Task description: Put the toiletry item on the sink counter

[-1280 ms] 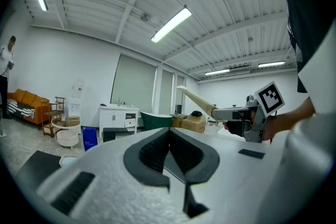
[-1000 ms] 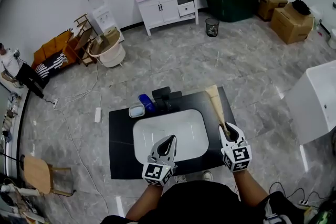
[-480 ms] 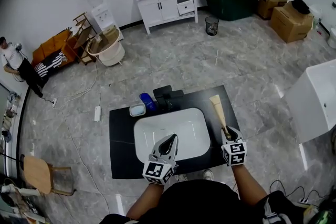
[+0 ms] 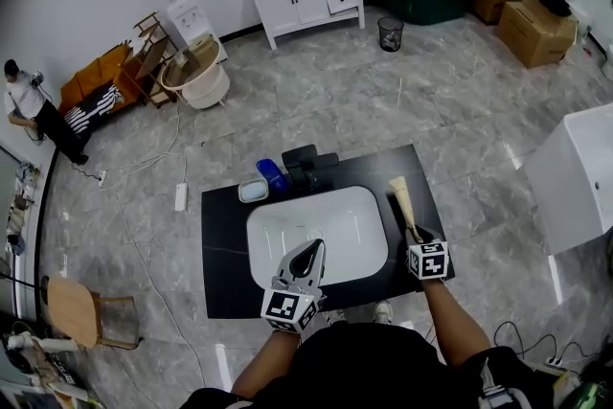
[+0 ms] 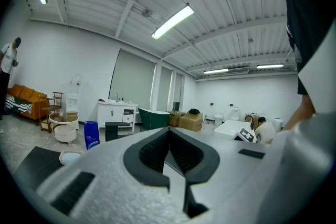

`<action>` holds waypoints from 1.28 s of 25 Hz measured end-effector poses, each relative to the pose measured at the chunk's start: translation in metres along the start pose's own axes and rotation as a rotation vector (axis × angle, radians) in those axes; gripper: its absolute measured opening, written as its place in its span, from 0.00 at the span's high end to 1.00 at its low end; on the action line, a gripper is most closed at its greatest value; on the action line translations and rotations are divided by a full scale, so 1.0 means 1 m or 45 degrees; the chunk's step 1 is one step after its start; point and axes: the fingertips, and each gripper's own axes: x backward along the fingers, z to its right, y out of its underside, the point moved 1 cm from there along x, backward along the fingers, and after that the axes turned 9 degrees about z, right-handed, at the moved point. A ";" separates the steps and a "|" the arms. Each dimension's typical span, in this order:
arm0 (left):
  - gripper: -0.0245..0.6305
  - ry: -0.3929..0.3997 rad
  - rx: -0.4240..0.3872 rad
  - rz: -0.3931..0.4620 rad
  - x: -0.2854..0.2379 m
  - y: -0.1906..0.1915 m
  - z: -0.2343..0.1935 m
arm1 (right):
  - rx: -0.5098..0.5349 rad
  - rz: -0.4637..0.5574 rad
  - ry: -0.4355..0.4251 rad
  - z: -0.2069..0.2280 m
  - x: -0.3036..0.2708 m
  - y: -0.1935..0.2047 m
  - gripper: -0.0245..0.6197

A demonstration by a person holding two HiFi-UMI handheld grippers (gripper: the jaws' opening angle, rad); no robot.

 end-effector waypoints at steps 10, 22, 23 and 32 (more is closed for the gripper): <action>0.95 -0.027 -0.012 -0.026 0.003 0.011 -0.006 | 0.037 -0.182 0.046 0.012 -0.028 0.027 0.83; 0.95 -0.039 -0.003 -0.033 0.006 0.014 -0.010 | 0.070 -0.255 0.057 0.010 -0.032 0.033 0.65; 0.95 -0.040 -0.003 -0.033 0.006 0.014 -0.011 | 0.081 -0.234 0.054 0.009 -0.030 0.027 0.62; 0.95 -0.030 0.000 -0.023 0.005 0.012 -0.012 | 0.194 0.124 0.027 -0.017 0.010 -0.074 0.59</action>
